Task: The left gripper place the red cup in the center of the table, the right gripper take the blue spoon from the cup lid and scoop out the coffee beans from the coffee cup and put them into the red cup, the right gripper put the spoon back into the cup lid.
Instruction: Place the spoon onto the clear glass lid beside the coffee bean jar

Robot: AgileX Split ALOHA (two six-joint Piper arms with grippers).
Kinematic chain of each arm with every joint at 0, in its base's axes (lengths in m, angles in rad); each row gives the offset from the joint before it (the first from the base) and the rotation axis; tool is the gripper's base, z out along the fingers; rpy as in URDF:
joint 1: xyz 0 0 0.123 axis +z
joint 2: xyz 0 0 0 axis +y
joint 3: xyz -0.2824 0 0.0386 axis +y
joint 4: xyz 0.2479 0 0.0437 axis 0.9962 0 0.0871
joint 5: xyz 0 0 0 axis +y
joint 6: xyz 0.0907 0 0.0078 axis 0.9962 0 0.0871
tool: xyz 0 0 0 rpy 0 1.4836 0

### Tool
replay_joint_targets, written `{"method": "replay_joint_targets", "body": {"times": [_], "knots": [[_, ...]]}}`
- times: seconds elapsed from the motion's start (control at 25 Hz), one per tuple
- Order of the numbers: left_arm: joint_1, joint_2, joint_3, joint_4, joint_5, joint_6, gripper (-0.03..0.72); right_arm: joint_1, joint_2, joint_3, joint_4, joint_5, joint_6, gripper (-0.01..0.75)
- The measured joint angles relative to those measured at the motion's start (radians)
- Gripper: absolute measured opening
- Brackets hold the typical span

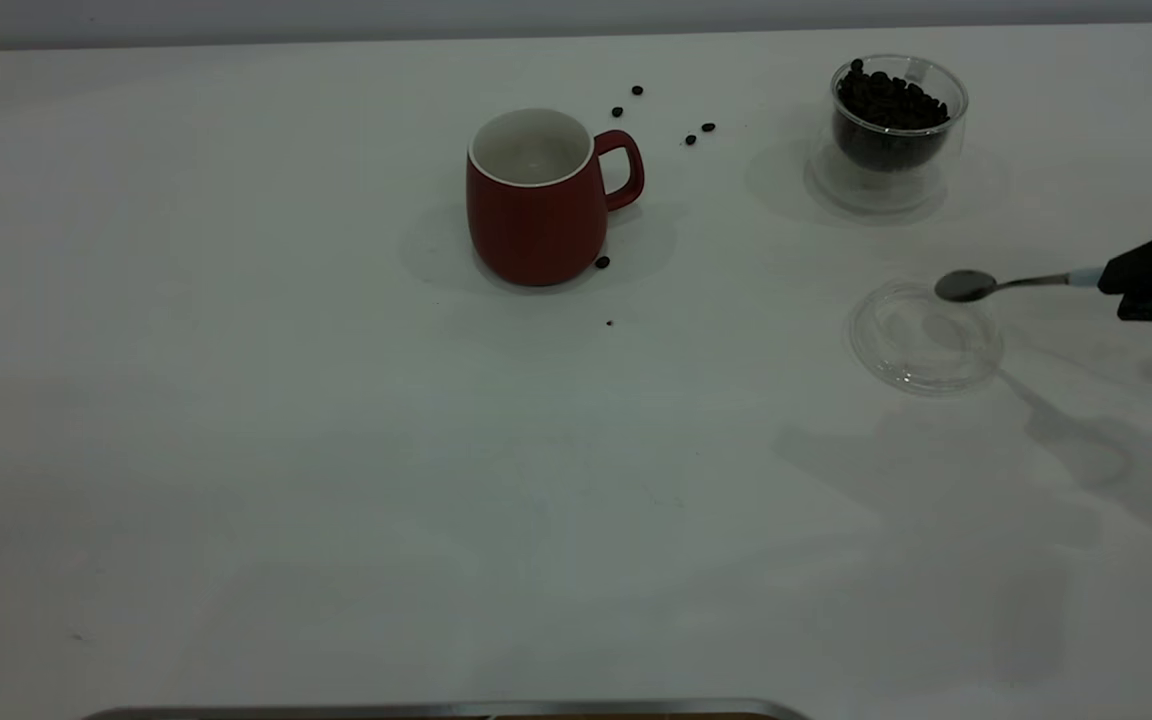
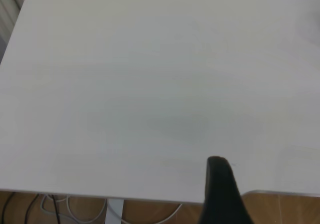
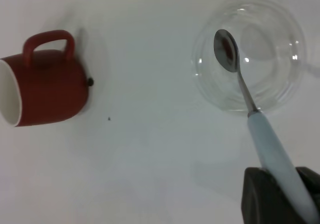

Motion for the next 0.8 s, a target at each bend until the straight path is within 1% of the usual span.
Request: {"method": "replay_joint_targets", "body": {"times": [0.48, 0.8], "knots": [[0.000, 0.000, 0.000, 0.000, 0.000, 0.000, 0.532, 0.000, 0.078, -0.051, 0.002, 0.003, -0.009, 0.113], [0.000, 0.000, 0.000, 0.000, 0.000, 0.000, 0.532, 0.000, 0.173, -0.102, 0.005, 0.067, -0.018, 0.113]]}}
